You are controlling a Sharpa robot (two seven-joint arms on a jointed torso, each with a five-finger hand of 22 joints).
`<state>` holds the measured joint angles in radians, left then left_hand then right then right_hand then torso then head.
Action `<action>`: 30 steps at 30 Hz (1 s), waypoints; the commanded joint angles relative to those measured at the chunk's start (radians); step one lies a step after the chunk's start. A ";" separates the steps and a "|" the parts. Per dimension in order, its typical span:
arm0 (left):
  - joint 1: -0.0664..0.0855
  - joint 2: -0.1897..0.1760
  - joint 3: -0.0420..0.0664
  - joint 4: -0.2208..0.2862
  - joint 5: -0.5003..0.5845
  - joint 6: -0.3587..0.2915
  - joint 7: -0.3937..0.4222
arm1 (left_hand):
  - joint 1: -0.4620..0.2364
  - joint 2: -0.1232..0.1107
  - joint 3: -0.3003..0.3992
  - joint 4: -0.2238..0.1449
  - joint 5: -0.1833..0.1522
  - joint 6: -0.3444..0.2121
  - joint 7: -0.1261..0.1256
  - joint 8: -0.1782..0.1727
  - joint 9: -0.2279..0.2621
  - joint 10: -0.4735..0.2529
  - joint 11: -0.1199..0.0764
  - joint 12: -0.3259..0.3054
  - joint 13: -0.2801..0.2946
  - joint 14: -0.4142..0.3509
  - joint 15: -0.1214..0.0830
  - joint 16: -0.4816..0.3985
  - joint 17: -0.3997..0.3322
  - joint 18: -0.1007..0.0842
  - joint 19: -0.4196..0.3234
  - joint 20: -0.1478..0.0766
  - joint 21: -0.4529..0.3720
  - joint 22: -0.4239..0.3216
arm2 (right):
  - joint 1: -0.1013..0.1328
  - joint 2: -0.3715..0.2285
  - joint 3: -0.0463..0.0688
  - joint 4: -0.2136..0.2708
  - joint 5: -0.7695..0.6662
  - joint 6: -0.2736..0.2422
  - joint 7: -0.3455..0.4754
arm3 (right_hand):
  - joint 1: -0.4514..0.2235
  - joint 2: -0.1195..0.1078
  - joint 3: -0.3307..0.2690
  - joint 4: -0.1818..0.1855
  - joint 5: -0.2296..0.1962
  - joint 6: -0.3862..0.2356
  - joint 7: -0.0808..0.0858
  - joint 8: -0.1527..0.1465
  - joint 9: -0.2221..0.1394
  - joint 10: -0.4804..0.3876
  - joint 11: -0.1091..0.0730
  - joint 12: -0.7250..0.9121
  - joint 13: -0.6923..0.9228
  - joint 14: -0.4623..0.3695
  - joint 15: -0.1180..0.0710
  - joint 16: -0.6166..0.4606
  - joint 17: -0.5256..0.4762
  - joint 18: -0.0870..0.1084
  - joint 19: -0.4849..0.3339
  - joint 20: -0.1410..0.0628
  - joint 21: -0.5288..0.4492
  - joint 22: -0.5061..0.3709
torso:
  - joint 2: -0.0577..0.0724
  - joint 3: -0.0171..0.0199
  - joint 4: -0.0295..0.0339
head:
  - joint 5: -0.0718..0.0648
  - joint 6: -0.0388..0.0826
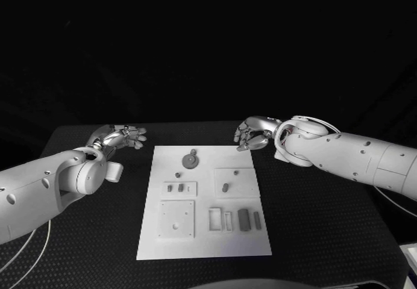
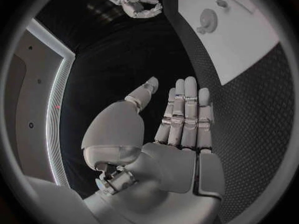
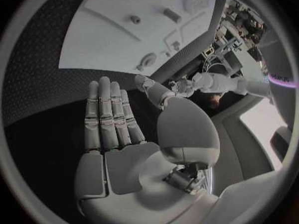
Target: Assemble the parts on the task board
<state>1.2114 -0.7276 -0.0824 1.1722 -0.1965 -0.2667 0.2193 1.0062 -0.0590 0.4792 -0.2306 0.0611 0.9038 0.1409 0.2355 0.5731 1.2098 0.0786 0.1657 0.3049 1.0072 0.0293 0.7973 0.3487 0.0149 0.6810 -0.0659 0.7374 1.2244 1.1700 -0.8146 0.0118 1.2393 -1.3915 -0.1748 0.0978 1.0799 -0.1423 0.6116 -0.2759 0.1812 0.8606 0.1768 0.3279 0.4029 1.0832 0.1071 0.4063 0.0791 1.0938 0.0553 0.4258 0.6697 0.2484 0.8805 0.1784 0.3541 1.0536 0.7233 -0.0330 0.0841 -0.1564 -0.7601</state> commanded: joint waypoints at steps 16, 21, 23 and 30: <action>0.000 -0.009 0.000 0.065 0.052 0.026 0.017 | 0.010 0.000 -0.004 -0.024 0.007 0.006 0.014 0.009 -0.004 -0.007 0.017 -0.023 -0.014 0.010 0.005 -0.026 0.011 0.013 0.012 0.001 -0.015 -0.001 | -0.054 -0.019 -0.039 0.093 -0.339 0.003 -0.079 | 0.016 -0.094 0.068 0.051 -0.108 0.032 -0.017 0.010 -0.002 0.077 -0.007 -0.110 0.022 0.095 -0.040 0.021 0.049 0.013 0.101 -0.038 0.039 0.023 | 0.001 -0.0005 0.0016 | 0.005 0.008; 0.000 -0.006 0.000 0.062 0.050 0.026 0.016 | 0.008 0.002 -0.006 -0.025 0.006 0.009 0.015 0.011 -0.005 -0.006 0.017 -0.026 -0.017 0.021 0.002 -0.025 0.018 0.014 0.017 0.000 -0.015 0.001 | -0.063 -0.015 -0.039 0.098 -0.353 0.006 -0.079 | 0.024 -0.105 0.081 0.063 -0.114 0.031 -0.014 0.008 -0.003 0.082 -0.006 -0.130 0.025 0.109 -0.045 0.021 0.057 0.013 0.113 -0.043 0.043 0.027 | 0.001 0.0005 0.0001 | 0.014 0.007; 0.000 -0.005 0.000 0.062 0.050 0.026 0.015 | 0.008 0.002 -0.006 -0.025 0.006 0.009 0.015 0.011 -0.005 -0.005 0.017 -0.026 -0.017 0.022 0.001 -0.025 0.020 0.014 0.019 -0.001 -0.015 0.001 | -0.069 -0.012 -0.040 0.098 -0.360 0.010 -0.078 | 0.027 -0.107 0.083 0.065 -0.115 0.033 -0.014 0.009 -0.003 0.086 -0.006 -0.135 0.027 0.117 -0.047 0.023 0.060 0.013 0.120 -0.045 0.046 0.029 | 0.001 0.0010 0.0000 | 0.017 0.007; 0.000 -0.003 0.000 0.061 0.050 0.031 0.015 | 0.007 -0.001 -0.008 -0.027 0.006 0.005 0.017 0.010 -0.006 -0.006 0.018 -0.028 -0.019 0.023 0.000 -0.026 0.023 0.014 0.020 -0.002 -0.015 0.002 | -0.078 -0.001 -0.041 0.095 -0.363 0.009 -0.069 | 0.035 -0.105 0.091 0.069 -0.117 0.049 -0.018 0.017 -0.001 0.099 -0.009 -0.146 0.032 0.126 -0.050 0.021 0.066 0.013 0.127 -0.049 0.049 0.033 | 0.002 0.0010 0.0003 | 0.020 0.005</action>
<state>1.2108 -0.7331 -0.0832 1.2324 -0.1485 -0.2549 0.2258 1.0105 -0.0632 0.4727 -0.2517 0.0611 0.9075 0.1517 0.2404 0.5679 1.2042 0.0914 0.1394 0.2873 1.0259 0.0287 0.7743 0.3701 0.0148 0.6954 -0.0659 0.7278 1.2255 1.0923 -0.8167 -0.0291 1.3349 -1.7264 -0.1743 0.0246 1.1085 -0.2423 0.6986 -0.2082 0.0697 0.9025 0.1575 0.3411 0.4008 1.1760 0.0964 0.2630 0.1105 1.2154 0.0052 0.4481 0.7350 0.2455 1.0022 0.1281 0.3984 1.0859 0.7244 -0.0320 0.0845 -0.1365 -0.7538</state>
